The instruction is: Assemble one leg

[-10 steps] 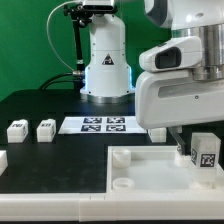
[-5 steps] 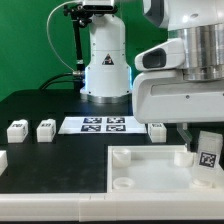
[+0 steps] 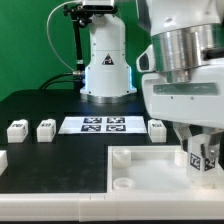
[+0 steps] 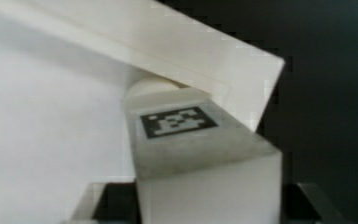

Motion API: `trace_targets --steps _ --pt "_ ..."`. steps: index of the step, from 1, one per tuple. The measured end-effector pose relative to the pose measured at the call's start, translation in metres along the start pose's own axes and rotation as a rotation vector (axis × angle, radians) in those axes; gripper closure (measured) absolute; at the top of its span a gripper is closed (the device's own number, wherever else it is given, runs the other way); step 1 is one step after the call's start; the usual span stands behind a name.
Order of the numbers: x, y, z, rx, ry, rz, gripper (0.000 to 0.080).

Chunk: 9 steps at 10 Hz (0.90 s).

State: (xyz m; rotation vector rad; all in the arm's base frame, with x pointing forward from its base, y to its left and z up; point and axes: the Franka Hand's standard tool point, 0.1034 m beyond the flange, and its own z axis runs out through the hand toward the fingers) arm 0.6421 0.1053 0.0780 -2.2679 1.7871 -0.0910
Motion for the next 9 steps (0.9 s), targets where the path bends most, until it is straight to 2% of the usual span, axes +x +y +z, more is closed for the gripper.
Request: trace_targets --steps 2,3,4,5,7,9 --pt "0.0002 0.0005 -0.0001 0.002 -0.011 0.135 0.0472" --pt "-0.0004 0.0007 0.0004 0.002 -0.012 0.083 0.0472" --pt "-0.0006 0.0009 0.0006 0.002 -0.012 0.058 0.0283" --pt "-0.0013 0.0010 0.0011 0.002 -0.012 0.051 0.0176" --pt "-0.0091 0.0007 0.0036 -0.003 -0.003 -0.358 0.0154" --pt "-0.0060 0.0010 0.0034 -0.003 -0.001 -0.535 0.0154"
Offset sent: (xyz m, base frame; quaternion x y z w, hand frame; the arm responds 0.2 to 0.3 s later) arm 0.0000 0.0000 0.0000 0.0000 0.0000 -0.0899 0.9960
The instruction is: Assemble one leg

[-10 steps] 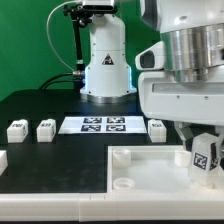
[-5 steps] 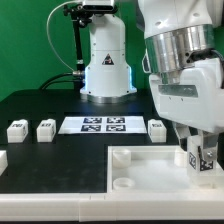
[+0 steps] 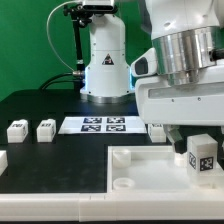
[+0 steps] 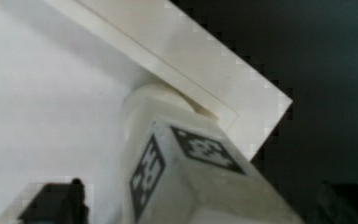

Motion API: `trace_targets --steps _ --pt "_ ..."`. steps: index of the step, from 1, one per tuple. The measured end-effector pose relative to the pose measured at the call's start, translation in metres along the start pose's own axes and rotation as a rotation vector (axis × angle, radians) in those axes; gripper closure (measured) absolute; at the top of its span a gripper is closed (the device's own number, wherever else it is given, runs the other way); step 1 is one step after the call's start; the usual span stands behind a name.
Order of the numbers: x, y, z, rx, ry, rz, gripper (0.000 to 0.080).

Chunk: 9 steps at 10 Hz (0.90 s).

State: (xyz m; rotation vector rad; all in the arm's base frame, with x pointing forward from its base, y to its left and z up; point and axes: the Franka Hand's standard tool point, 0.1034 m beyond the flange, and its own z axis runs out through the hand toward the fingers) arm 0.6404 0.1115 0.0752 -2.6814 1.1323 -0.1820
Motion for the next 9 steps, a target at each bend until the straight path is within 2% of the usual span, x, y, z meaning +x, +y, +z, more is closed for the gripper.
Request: trace_targets --steps 1,2,3,4,7,8,9 --pt "0.0000 0.0000 0.0000 0.000 0.000 -0.101 0.0151" --pt "-0.0014 -0.0011 -0.0004 -0.012 0.000 -0.230 0.0151" --pt "-0.0052 -0.0068 -0.0029 -0.049 0.003 -0.465 0.0151" --pt "-0.0057 -0.0097 -0.0047 -0.067 -0.005 -0.638 0.0151" --pt "-0.0043 -0.0086 -0.0044 -0.064 -0.007 -0.658 0.0160" --pt "-0.0043 -0.0085 -0.0044 -0.064 -0.007 -0.658 0.0375" --pt "-0.0043 -0.0085 -0.0043 -0.065 -0.008 -0.658 0.0375"
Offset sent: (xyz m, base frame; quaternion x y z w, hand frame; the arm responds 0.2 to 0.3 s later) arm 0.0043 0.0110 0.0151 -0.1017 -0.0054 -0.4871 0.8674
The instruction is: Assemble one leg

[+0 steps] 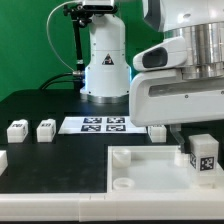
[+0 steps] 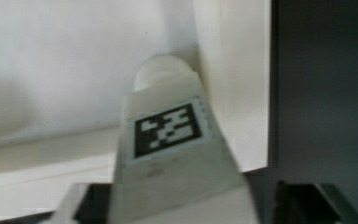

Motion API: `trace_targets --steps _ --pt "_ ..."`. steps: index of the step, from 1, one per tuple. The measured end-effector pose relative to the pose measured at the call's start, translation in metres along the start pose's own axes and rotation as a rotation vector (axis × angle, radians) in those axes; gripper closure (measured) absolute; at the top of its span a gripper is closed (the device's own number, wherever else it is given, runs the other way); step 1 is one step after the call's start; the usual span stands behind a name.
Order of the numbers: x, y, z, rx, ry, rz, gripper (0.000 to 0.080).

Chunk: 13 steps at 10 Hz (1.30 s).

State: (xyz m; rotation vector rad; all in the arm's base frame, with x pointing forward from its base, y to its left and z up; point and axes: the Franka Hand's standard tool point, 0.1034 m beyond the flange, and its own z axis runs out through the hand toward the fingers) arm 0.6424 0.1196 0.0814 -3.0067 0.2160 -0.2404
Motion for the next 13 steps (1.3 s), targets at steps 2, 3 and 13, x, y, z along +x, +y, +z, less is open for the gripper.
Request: trace_targets --steps 2,3,13 --pt "0.001 0.003 0.000 -0.003 0.001 0.003 0.0496" --pt "0.001 0.003 0.000 -0.004 0.008 0.049 0.0496" --pt "-0.004 0.016 -0.001 0.041 0.034 0.826 0.0501"
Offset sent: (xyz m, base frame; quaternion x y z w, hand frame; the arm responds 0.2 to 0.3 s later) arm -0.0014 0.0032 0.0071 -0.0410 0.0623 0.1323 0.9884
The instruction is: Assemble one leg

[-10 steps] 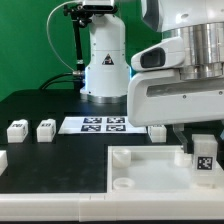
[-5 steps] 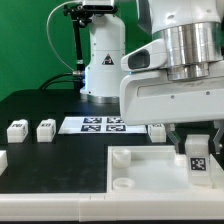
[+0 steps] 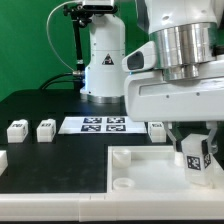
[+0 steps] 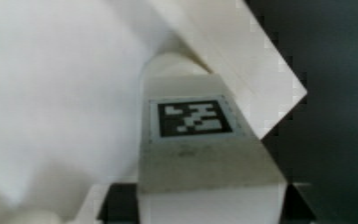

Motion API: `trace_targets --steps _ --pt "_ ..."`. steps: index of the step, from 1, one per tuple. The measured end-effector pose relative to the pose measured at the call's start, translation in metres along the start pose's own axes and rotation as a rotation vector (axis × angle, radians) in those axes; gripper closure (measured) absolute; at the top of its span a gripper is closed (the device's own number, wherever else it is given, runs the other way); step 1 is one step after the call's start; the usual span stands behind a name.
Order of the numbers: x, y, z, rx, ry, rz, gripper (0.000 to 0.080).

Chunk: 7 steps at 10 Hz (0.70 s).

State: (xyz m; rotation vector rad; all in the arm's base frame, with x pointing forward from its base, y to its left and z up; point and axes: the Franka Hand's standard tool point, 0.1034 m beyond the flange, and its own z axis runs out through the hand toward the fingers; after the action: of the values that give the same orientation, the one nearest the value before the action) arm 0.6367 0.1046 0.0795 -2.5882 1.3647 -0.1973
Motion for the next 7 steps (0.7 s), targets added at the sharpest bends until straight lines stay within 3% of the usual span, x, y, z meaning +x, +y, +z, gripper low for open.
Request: trace_targets --steps 2,3,5,6,7 --pt "-0.0037 0.0015 0.0011 0.016 -0.044 0.479 0.0496" --pt "-0.0070 -0.0001 0.0021 0.006 -0.083 0.656 0.0496" --pt "-0.0082 -0.0014 0.0029 0.003 -0.094 0.716 0.0496" --pt "-0.0082 -0.0012 0.0031 0.004 -0.093 0.678 0.0408" --pt "-0.0085 -0.0013 0.0032 0.004 -0.093 0.676 0.0218"
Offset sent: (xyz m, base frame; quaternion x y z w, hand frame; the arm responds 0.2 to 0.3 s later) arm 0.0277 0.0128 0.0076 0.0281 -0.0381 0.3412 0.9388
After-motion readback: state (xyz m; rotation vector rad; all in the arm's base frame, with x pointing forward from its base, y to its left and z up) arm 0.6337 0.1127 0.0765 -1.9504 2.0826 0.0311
